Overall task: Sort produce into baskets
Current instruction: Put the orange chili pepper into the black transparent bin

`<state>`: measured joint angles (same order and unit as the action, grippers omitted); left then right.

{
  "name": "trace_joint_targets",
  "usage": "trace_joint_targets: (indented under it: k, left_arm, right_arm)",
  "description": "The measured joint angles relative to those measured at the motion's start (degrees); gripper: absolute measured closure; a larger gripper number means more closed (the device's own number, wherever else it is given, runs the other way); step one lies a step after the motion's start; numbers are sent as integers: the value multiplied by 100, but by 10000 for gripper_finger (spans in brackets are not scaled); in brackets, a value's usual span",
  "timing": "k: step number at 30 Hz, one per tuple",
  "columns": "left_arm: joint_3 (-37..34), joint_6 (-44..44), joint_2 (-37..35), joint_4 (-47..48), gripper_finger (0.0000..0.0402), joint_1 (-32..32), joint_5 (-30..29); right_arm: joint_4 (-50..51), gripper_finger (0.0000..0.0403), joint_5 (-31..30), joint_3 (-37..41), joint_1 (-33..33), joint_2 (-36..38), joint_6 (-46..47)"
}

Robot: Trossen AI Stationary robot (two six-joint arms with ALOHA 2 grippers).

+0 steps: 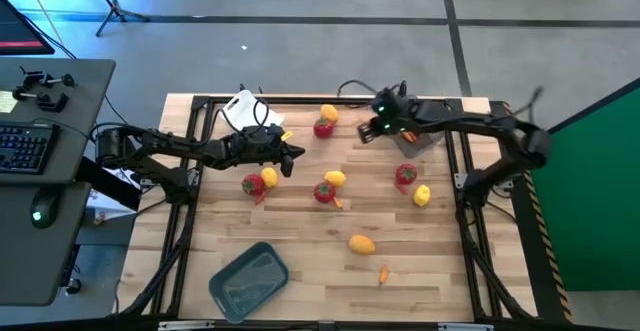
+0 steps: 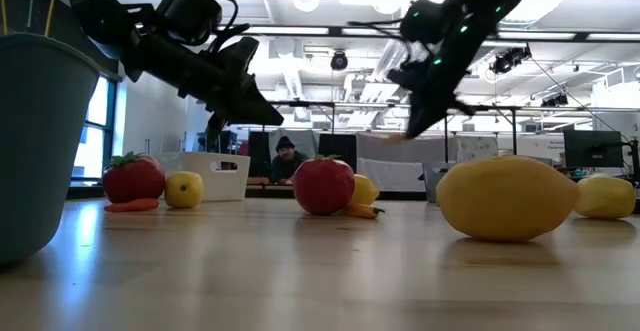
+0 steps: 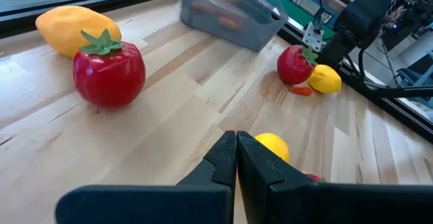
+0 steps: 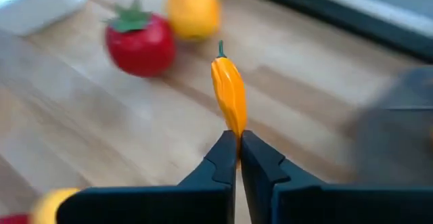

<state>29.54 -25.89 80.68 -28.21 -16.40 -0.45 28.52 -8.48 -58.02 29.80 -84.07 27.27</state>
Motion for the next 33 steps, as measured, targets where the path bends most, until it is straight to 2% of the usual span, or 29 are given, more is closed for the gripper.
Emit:
trace_joint_targets:
  k: [5,9,17,26,33]
  left_arm:
    - [0,1,0,6,402,0,0]
    - [0,4,0,4,402,0,-9]
    - [0,2,0,4,402,0,-22]
    - [0,0,0,2,402,0,-22]
    - [0,-44,0,2,402,0,-22]
  right_arm:
    - [1206,399,-507,0,637,608,-546]
    - [1658,399,-456,2,1177,646,-1006]
    - [1550,399,-3,2,1777,51,-1545]
    - [967,396,224,2,1976,-868,-1487]
    - [961,349,322,2,1972,-1012,-1429]
